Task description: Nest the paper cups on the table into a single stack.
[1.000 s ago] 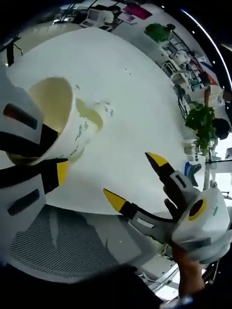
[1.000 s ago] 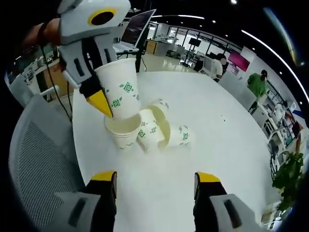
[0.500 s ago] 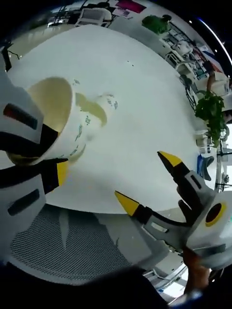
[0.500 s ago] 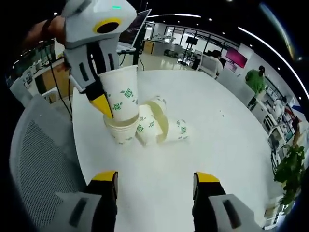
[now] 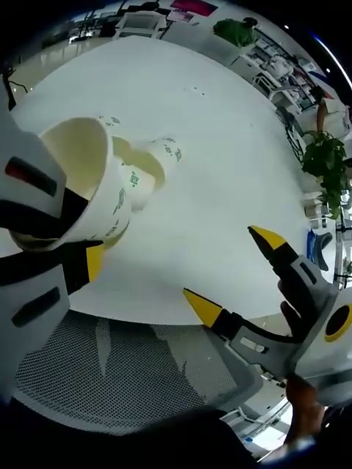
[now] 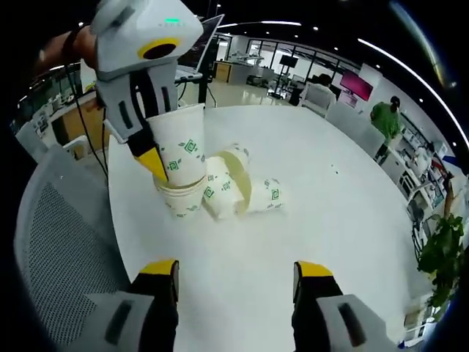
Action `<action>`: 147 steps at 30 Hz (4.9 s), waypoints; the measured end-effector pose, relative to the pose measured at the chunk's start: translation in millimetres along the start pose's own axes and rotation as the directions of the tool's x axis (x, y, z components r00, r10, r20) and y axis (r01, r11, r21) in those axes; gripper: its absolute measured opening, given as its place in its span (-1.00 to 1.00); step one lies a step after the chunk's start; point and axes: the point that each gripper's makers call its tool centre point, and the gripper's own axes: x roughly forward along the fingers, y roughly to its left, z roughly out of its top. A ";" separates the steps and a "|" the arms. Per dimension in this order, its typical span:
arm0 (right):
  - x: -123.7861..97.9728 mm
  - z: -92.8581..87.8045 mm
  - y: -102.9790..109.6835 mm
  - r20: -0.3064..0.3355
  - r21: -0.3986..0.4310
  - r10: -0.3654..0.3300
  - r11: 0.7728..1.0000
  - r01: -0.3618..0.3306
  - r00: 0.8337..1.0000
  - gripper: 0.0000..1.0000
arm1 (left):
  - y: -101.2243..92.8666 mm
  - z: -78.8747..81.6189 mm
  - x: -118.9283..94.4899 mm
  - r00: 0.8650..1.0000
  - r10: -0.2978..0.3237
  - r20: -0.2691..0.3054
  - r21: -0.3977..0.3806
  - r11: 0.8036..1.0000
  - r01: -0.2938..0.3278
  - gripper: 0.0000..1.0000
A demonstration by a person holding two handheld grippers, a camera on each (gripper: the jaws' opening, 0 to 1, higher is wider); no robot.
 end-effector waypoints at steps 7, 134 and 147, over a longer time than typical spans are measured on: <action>-0.3 -1.2 -1.6 0.002 0.007 -0.001 1.000 0.001 1.000 0.25 | 2.0 -0.5 1.9 1.000 0.008 -0.011 0.019 1.000 -0.008 -0.97; 83.3 60.2 -43.8 0.012 0.208 -0.133 0.970 0.128 0.991 -0.02 | 69.0 -57.2 -48.1 0.922 0.388 0.011 0.238 0.894 -0.379 -0.23; 92.3 51.0 -49.2 -0.002 0.235 -0.151 0.961 0.147 0.989 -0.05 | 69.9 -63.7 -43.2 0.940 0.318 0.121 -0.013 0.948 -0.319 -0.23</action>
